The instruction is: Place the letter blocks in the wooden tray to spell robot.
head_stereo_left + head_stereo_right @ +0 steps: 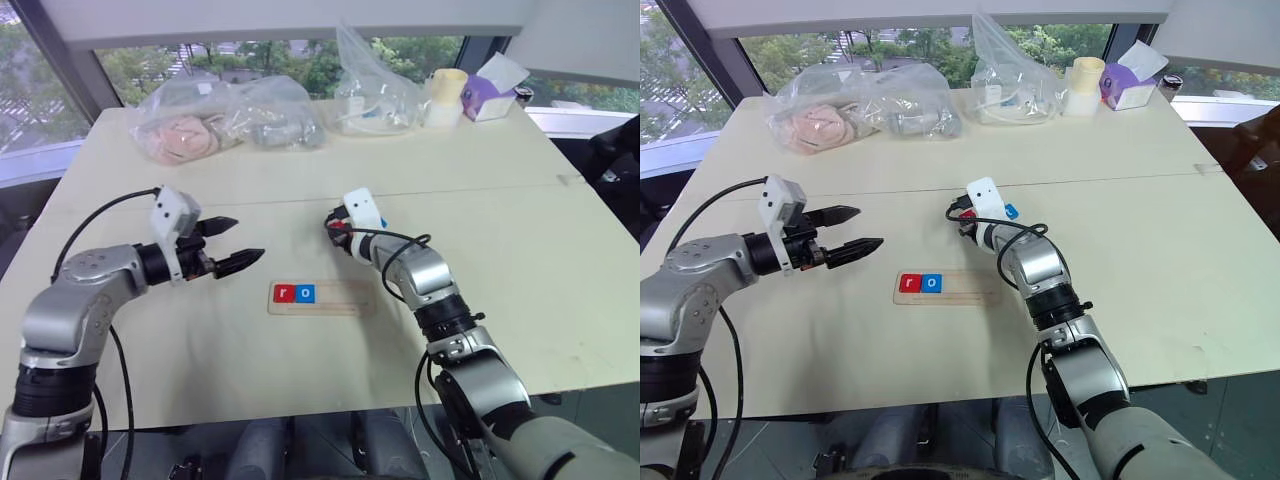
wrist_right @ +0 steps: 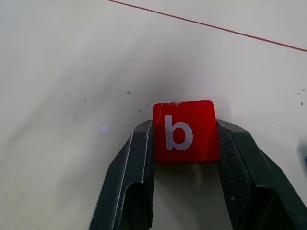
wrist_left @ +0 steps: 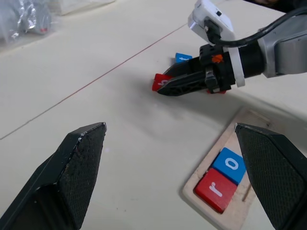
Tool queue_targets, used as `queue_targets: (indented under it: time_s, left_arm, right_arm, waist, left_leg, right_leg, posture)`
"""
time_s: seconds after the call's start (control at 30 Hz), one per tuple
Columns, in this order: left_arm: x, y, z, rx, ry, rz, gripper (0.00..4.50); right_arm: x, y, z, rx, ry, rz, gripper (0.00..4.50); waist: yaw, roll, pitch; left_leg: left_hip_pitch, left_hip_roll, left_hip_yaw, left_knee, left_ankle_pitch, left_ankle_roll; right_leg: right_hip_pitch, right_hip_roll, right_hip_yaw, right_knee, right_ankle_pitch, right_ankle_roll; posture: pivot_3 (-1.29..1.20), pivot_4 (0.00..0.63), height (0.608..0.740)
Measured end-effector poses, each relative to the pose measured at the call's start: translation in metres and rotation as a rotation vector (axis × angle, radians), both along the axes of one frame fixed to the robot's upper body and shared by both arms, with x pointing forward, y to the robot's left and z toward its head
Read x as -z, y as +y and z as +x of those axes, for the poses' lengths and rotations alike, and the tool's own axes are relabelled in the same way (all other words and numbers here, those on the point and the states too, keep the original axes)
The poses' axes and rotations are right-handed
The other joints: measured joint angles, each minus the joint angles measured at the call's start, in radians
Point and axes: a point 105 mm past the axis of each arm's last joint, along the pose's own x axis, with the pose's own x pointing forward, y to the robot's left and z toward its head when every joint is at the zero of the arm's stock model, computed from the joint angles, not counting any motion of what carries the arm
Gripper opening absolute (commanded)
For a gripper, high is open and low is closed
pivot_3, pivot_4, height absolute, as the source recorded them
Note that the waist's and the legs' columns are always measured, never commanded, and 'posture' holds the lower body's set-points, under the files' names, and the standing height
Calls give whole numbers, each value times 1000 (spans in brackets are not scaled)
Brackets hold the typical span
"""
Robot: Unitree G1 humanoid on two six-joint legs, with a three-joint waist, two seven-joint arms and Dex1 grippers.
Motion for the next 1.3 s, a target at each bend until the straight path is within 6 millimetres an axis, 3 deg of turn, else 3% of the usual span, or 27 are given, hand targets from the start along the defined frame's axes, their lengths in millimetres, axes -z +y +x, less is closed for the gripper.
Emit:
queue_targets:
  time_s: [0.1, 0.17, 0.23, 0.3, 0.43, 0.53, 0.67, 0.83, 0.87, 0.9, 1.0, 1.1, 1.2, 1.3]
  left_arm:
    - [2, -14, -2, 51, 2, 2, 4500]
    - [5, -30, -9, 113, 5, 6, 4500]
    - [9, -44, -16, 167, 8, 15, 4500]
    - [14, -58, -22, 217, 15, 9, 4500]
    - [16, -74, -26, 262, 21, -21, 4500]
    - [18, -80, -29, 289, 25, -21, 4500]
    - [25, -79, -26, 287, 30, -1, 4500]
    - [30, -74, -21, 274, 38, 19, 4500]
    - [31, -73, -21, 271, 36, 24, 4500]
    - [31, -73, -20, 269, 38, 28, 4500]
    - [32, -71, -20, 268, 41, 32, 4500]
    - [32, -70, -21, 279, 36, 37, 4500]
    - [35, -60, -21, 291, 57, 72, 4500]
    - [36, -53, -23, 321, 73, 97, 4500]
  right_arm:
    - [-26, -18, -7, 39, -101, 27, 1189]
    - [-56, -43, -17, 101, -195, 42, 1189]
    - [-69, -64, -37, 172, -230, 55, 1189]
    - [-57, -84, -61, 260, -176, 42, 1189]
    - [-12, -109, -108, 424, 36, 46, 1189]
    - [1, -106, -127, 455, 109, 74, 1189]
    - [4, -94, -132, 446, 134, 105, 1189]
    - [11, -90, -136, 463, 174, 109, 3564]
    - [13, -91, -137, 466, 182, 106, 4251]
    - [14, -91, -137, 469, 185, 103, 4461]
    - [13, -95, -137, 479, 184, 96, 4461]
    - [0, -98, -131, 416, 117, 96, 4461]
    - [-31, -109, -127, 224, -39, 51, 4461]
    - [-42, -105, -138, -43, -83, 19, 4461]
  waist:
    - [12, 0, 0]
    - [23, 0, 0]
    - [30, -1, 0]
    - [31, 0, -1]
    - [23, 0, 0]
    - [21, 1, -1]
    - [24, 1, -1]
    - [28, 1, -1]
    - [28, 1, -1]
    - [27, 1, -1]
    - [27, 1, -1]
    - [26, 1, 0]
    - [27, 1, 0]
    - [27, 0, 0]
  left_leg:
    - [-3, 0, 0, 0, 0, 0]
    - [-3, 0, 1, 0, 0, 0]
    - [-3, 1, 0, -1, 0, 0]
    - [-3, 1, 0, -1, 0, 0]
    - [-3, 6, 3, 0, 0, 0]
    - [-1, 9, 3, 1, 0, 0]
    - [-2, 10, 4, 0, 0, 0]
    - [-3, 10, 4, 0, 0, 0]
    - [-3, 10, 4, 0, 0, 0]
    - [-3, 10, 4, 0, 0, 0]
    - [-3, 10, 4, 0, 0, 0]
    - [-3, 10, 4, 0, 0, 0]
    - [-3, 10, 5, 0, -1, 0]
    - [-3, 10, 5, -1, -1, 1]
  right_leg:
    - [-3, -1, 0, 0, 0, 0]
    - [-3, -1, 1, -1, 0, 0]
    - [-3, -1, 0, -1, 0, 0]
    - [-3, -1, 0, -1, -2, -3]
    - [-3, 0, 1, -1, -2, -6]
    - [-2, 2, 1, -1, -3, -9]
    - [-3, 3, 1, -2, -3, -10]
    - [-3, 3, 1, -3, -3, -10]
    - [-3, 3, 1, -3, -3, -10]
    - [-3, 3, 1, -3, -3, -10]
    - [-3, 3, 0, -3, -3, -10]
    - [-3, 3, 0, -3, -3, -10]
    - [-3, 3, 0, -5, -3, -9]
    - [-2, 3, -1, -7, -3, -9]
  posture:
    - [0, 150, 740]
    - [0, 150, 740]
    - [0, 150, 740]
    - [0, 150, 740]
    - [0, 150, 740]
    - [0, 150, 740]
    - [0, 150, 740]
    - [0, 150, 740]
    - [0, 150, 740]
    - [0, 150, 740]
    - [0, 150, 740]
    - [0, 150, 740]
    - [0, 150, 740]
    - [0, 150, 740]
